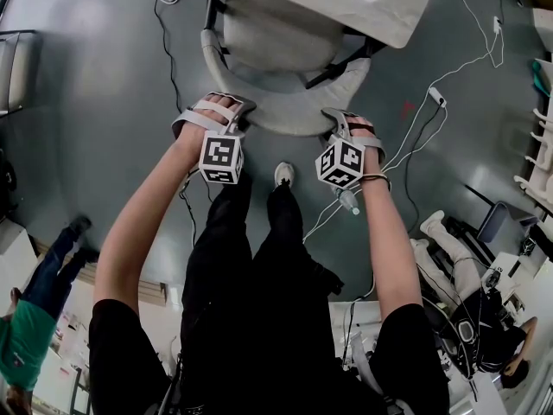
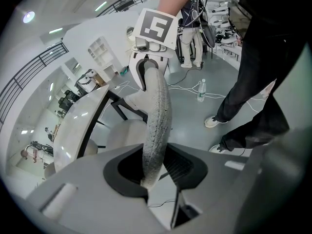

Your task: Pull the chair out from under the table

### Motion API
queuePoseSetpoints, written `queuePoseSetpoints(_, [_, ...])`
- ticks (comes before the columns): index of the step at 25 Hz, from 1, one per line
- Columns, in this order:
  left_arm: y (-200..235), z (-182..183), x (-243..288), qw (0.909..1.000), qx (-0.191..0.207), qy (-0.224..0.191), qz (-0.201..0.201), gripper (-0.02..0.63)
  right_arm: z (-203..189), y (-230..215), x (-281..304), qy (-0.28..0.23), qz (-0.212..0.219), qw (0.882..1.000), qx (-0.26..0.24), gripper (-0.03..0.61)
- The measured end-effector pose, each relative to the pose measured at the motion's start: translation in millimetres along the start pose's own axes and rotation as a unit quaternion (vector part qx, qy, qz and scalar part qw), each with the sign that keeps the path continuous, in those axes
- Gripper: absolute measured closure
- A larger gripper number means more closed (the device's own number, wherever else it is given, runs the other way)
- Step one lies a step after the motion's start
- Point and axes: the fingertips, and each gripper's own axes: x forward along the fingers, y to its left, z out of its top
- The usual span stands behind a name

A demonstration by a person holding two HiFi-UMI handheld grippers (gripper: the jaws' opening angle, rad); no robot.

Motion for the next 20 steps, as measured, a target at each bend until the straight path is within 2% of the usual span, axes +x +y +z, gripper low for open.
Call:
queuePoseSetpoints(12, [-1.4, 0.4, 1.3, 1.0, -0.001, -0.004, -0.007, 0.506, -1.1, -0.4, 0.6, 0.011, 0.003, 1.0, 0.0, 0.44])
queuePoseSetpoints(20, [3.0, -3.5, -0.4, 0.9999, 0.006, 0.01, -0.002, 0.512, 0.1, -0.9, -1.3, 0.019, 0.005, 1.0, 0.001, 0.443])
